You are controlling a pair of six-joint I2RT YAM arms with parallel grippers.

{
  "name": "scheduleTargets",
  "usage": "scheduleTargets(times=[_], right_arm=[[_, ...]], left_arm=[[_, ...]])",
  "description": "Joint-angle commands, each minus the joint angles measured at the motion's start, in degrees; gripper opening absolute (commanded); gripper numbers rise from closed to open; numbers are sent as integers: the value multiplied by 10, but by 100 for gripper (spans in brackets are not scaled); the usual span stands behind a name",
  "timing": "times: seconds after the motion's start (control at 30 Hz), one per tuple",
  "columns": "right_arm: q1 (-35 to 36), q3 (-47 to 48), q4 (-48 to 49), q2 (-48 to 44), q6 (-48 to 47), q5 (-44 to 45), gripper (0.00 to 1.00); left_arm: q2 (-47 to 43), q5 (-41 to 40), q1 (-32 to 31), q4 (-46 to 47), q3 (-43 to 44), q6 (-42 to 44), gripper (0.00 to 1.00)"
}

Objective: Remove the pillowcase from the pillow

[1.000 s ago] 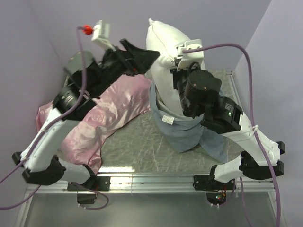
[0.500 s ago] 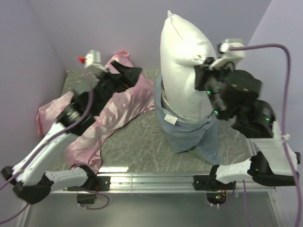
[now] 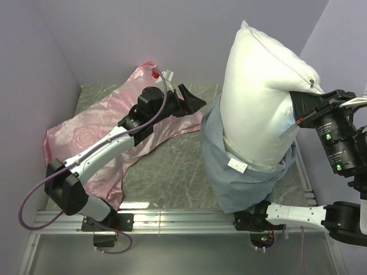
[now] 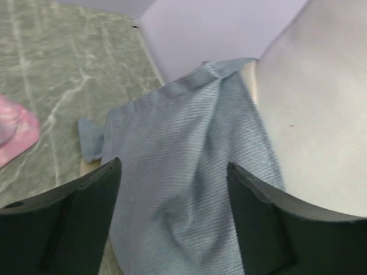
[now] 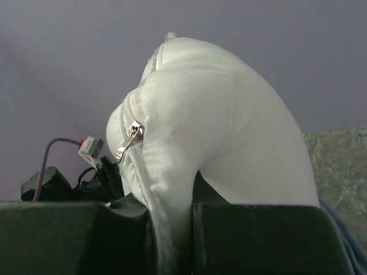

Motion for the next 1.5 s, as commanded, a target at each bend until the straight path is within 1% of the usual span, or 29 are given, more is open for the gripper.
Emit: scheduleTargets(times=[0.0, 0.07, 0.1, 0.17, 0.23, 0.33, 0.4, 0.5, 0.57, 0.6, 0.63, 0.73, 0.8, 0.93, 1.07, 1.17, 1.27, 1.33, 1.4, 1.43, 1.47], right_arm=[[-1, 8, 77, 14, 18, -7, 0], [-1, 23, 79, 20, 10, -8, 0], [-1, 29, 77, 21, 9, -7, 0], [-1, 42, 72, 28, 5, -2, 0], [-1, 38, 71, 23, 5, -2, 0], [-2, 18, 74, 14, 11, 2, 0], [-1, 6, 77, 6, 12, 3, 0], [-1, -1, 87, -3, 7, 5, 0], [-1, 5, 89, -2, 3, 5, 0], [-1, 11, 90, -1, 0, 5, 0], [-1, 13, 89, 0, -1, 5, 0], [-1, 18, 92, -1, -6, 11, 0], [-1, 14, 97, -5, -11, 14, 0], [-1, 11, 109, -17, -20, 26, 0], [-1, 34, 117, -17, -28, 30, 0], [-1, 49, 131, -10, -46, 38, 0], [-1, 37, 174, -9, -96, 67, 0], [0, 32, 194, -9, -120, 79, 0], [0, 28, 202, -8, -136, 87, 0], [0, 24, 218, -9, -142, 99, 0], [0, 18, 225, -8, -151, 104, 0]], left_arm=[[32, 52, -14, 81, 6, -9, 77], [49, 63, -23, 106, -10, -24, 67], [67, 79, -29, 121, -16, -27, 64], [76, 100, -36, 175, -43, -31, 73], [74, 101, -48, 221, -76, -40, 84], [66, 96, -49, 228, -96, -50, 85], [59, 88, -49, 210, -100, -50, 84], [59, 80, -49, 199, -112, -51, 77], [69, 80, -50, 197, -122, -55, 61], [75, 84, -51, 212, -127, -57, 49], [80, 86, -52, 219, -135, -63, 31], [106, 87, -62, 212, -129, -65, 1], [124, 63, -71, 191, -123, -60, 0], [152, 2, -75, 105, -119, -73, 0], [191, -22, -82, 84, -120, -74, 1], [251, -33, -94, 64, -107, -69, 1], [288, -44, -110, 57, -102, -64, 0], [288, -44, -116, 70, -112, -62, 0], [267, -56, -116, 65, -114, -58, 0], [256, -62, -116, 37, -103, -45, 1], [223, -78, -117, 22, -95, -36, 0]])
